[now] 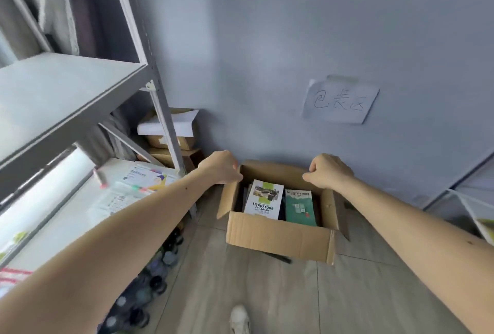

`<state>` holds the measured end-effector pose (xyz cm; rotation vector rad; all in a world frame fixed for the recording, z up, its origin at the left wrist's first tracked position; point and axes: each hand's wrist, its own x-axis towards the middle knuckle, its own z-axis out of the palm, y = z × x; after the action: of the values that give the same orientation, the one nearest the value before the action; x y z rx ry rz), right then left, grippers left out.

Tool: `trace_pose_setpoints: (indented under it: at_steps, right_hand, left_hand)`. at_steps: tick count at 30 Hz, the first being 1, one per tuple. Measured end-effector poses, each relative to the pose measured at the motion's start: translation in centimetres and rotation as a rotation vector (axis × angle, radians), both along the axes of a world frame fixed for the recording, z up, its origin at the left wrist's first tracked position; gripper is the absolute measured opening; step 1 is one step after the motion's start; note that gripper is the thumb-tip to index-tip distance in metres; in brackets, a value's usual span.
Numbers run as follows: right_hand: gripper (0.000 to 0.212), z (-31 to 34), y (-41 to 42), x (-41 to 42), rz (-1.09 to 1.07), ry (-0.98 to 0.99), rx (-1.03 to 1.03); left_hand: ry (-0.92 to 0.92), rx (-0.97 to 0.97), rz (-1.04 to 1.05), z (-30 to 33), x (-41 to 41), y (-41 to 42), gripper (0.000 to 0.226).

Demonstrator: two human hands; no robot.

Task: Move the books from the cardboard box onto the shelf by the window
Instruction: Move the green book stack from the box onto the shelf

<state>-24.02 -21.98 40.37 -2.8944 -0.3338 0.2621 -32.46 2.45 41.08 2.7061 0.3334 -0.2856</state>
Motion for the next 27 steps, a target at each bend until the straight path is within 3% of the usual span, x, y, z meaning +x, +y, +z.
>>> trace_pose_setpoints:
  at_steps: [9,13,19,27]
  right_hand:
    - [0.037,-9.1,-5.3,16.0,-0.099,0.141,-0.024]
    - [0.024,-13.8,-6.8,22.0,-0.137,0.244,-0.023]
    - [0.041,-20.9,-8.0,30.0,-0.102,0.302,-0.072]
    - [0.028,-33.6,-8.1,36.6,-0.047,0.489,-0.078]
  left_hand:
    - [0.191,-0.033,-0.068,-9.4,18.4,-5.5,0.034]
    - [0.278,-0.065,-0.093,-14.6,24.6,-7.9,0.035]
    - [0.396,-0.176,-0.017,-22.4,30.5,-11.2,0.043]
    - [0.526,-0.314,0.142,-35.1,34.7,-15.8,0.052]
